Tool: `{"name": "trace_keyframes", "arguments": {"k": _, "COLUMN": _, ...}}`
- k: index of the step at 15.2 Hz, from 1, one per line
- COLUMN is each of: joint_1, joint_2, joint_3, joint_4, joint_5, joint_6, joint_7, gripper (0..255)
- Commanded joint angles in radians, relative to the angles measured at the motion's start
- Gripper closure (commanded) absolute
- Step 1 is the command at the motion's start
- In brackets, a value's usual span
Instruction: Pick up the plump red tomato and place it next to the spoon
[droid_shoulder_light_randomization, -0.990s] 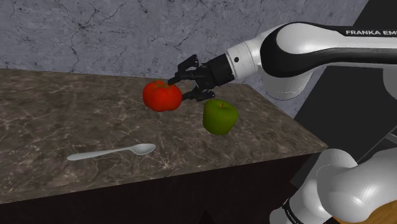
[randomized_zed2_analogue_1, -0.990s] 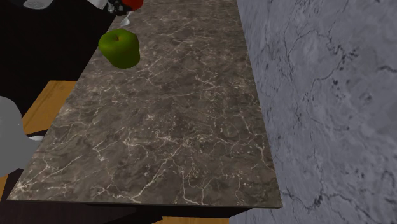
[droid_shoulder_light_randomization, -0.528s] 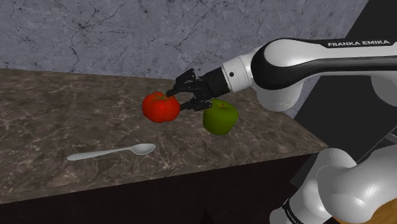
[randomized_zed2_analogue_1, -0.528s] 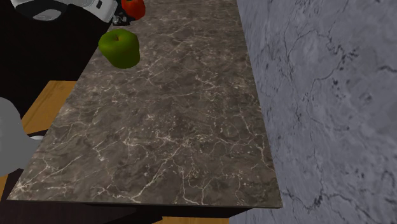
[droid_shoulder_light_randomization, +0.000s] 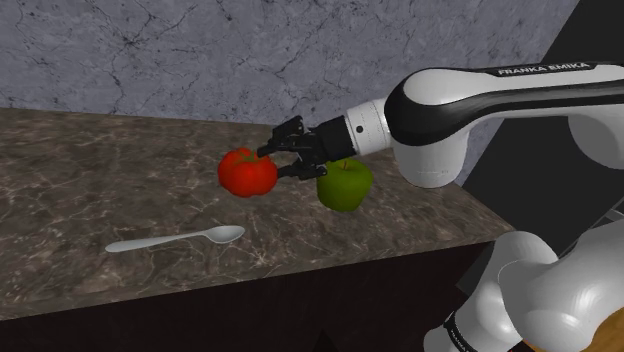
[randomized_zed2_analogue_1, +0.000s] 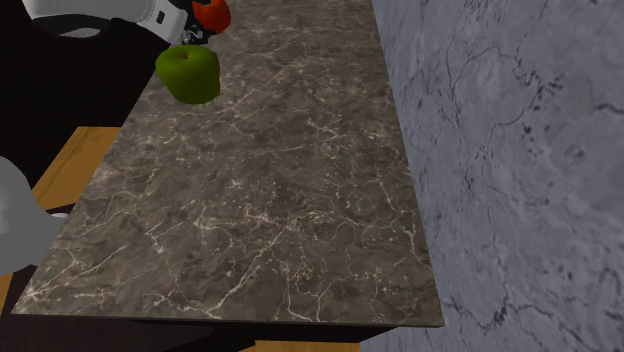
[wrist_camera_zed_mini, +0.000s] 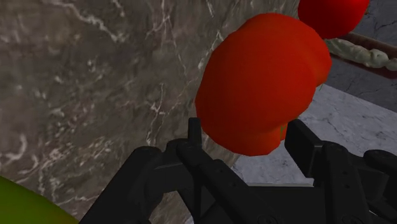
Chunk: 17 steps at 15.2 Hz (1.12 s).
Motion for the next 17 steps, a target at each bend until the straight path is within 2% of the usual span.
{"name": "trace_keyframes", "arguments": {"k": 1, "joint_1": 0.014, "joint_2": 0.027, "joint_3": -0.018, "joint_4": -0.04, "joint_5": 0.033, "joint_6": -0.007, "joint_7": -0.033, "gripper": 255}}
{"name": "trace_keyframes", "arguments": {"k": 8, "joint_1": 0.022, "joint_2": 0.028, "joint_3": -0.025, "joint_4": -0.041, "joint_5": 0.029, "joint_6": -0.004, "joint_7": -0.03, "gripper": 255}}
{"name": "trace_keyframes", "arguments": {"k": 9, "joint_1": 0.013, "joint_2": 0.015, "joint_3": -0.03, "joint_4": -0.043, "joint_5": 0.013, "joint_6": -0.019, "joint_7": -0.021, "gripper": 0}}
{"name": "trace_keyframes", "arguments": {"k": 10, "joint_1": 0.018, "joint_2": 0.032, "joint_3": -0.044, "joint_4": -0.035, "joint_5": 0.029, "joint_6": -0.017, "joint_7": -0.048, "gripper": 0}}
{"name": "trace_keyframes", "arguments": {"k": 11, "joint_1": -0.004, "joint_2": 0.008, "joint_3": -0.033, "joint_4": -0.037, "joint_5": -0.016, "joint_6": -0.04, "joint_7": 0.001, "gripper": 0}}
{"name": "trace_keyframes", "arguments": {"k": 12, "joint_1": 0.003, "joint_2": 0.014, "joint_3": -0.033, "joint_4": -0.038, "joint_5": -0.004, "joint_6": -0.032, "joint_7": -0.01, "gripper": 0}}
{"name": "trace_keyframes", "arguments": {"k": 13, "joint_1": -0.005, "joint_2": 0.009, "joint_3": -0.025, "joint_4": -0.034, "joint_5": -0.02, "joint_6": -0.037, "joint_7": 0.011, "gripper": 0}}
{"name": "trace_keyframes", "arguments": {"k": 14, "joint_1": 0.023, "joint_2": 0.028, "joint_3": -0.026, "joint_4": -0.041, "joint_5": 0.028, "joint_6": -0.004, "joint_7": -0.03, "gripper": 0}}
{"name": "trace_keyframes", "arguments": {"k": 17, "joint_1": -0.028, "joint_2": -0.122, "joint_3": -0.029, "joint_4": -0.109, "joint_5": -0.088, "joint_6": -0.103, "joint_7": 0.084, "gripper": 0}}
